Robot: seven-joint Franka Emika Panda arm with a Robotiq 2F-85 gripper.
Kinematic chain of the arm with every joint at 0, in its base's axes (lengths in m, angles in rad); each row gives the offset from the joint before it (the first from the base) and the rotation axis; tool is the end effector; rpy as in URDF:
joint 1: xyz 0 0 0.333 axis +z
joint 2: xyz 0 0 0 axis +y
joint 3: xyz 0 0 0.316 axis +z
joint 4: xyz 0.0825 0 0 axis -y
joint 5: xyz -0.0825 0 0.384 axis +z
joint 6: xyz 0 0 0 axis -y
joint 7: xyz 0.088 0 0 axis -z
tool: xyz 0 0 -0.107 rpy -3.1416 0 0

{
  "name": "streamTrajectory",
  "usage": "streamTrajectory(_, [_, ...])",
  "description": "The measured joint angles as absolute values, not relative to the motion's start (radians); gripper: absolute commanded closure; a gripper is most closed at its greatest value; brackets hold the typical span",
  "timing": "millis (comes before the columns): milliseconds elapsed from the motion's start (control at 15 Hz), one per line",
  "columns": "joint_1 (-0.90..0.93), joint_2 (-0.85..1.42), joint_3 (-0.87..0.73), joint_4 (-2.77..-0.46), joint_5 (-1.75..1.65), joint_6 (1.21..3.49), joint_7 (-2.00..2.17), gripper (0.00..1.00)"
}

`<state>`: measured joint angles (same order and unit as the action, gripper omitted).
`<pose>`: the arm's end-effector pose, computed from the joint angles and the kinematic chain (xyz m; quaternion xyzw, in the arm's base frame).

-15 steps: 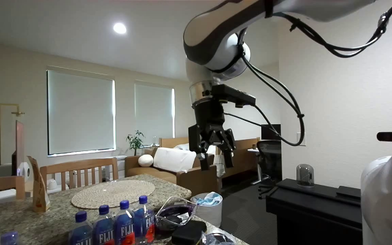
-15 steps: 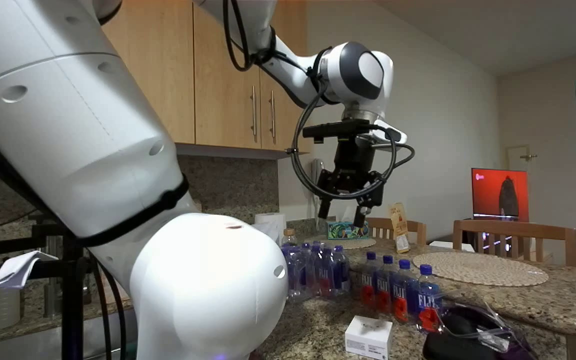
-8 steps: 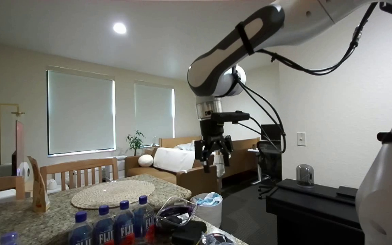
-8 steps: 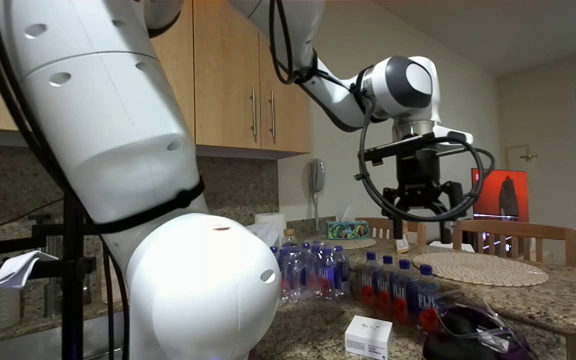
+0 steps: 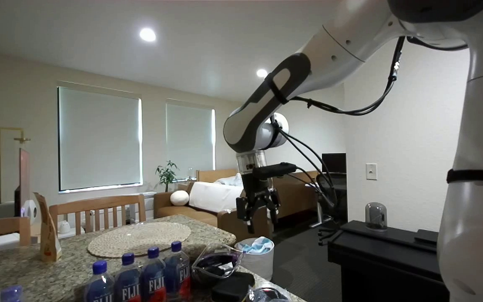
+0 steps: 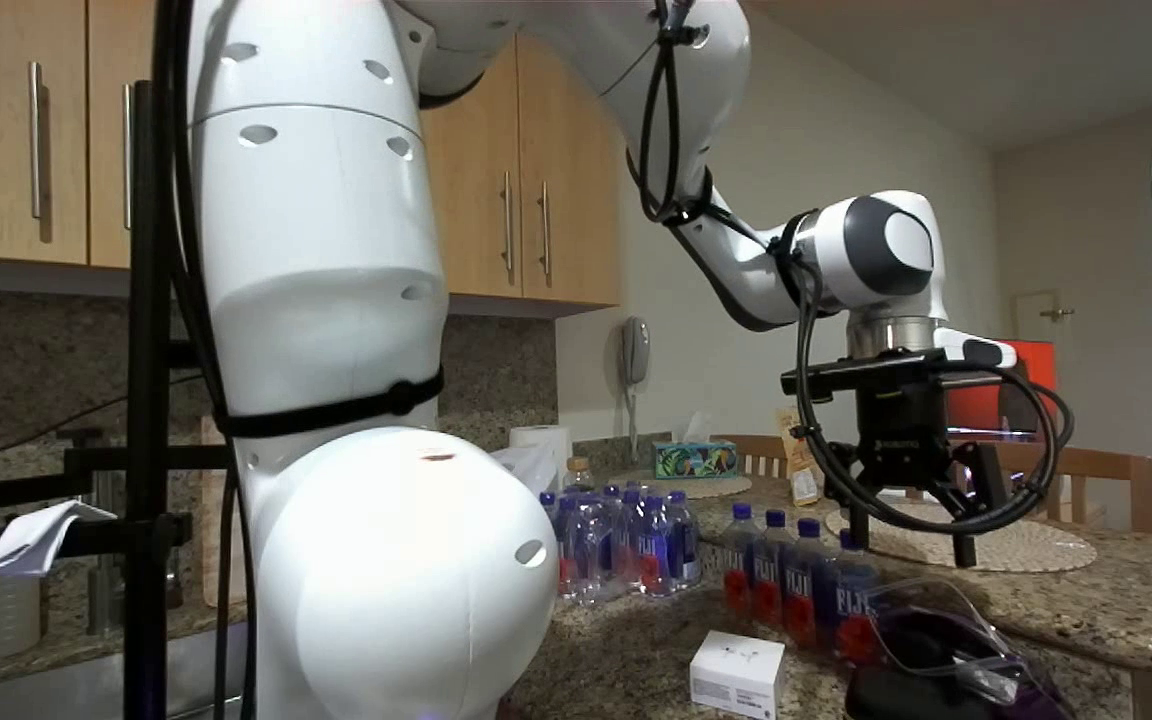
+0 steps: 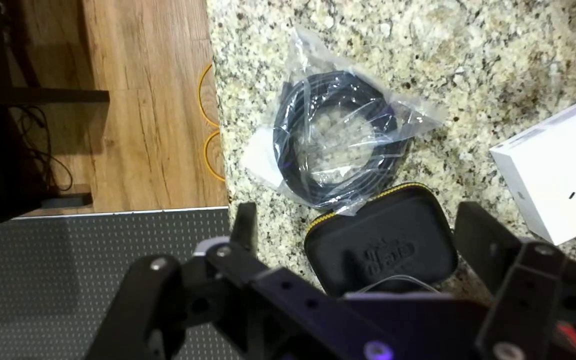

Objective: Remove the turkey baster from the Ziploc bag on the right.

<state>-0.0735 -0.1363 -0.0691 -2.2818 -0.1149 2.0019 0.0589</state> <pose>0.4721 -0.0751 0.3994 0.9938 -0.0720 -0.0735 0.0426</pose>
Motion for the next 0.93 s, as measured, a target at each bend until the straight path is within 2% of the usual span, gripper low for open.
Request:
streamTrajectory(400, [-0.072, -0.134, -0.064, -2.287, -0.089, 2.037, 0.106, 0.00])
streamTrajectory(933, [0.022, -0.132, 0.063, -2.628, 0.077, 2.672, 0.494, 0.00])
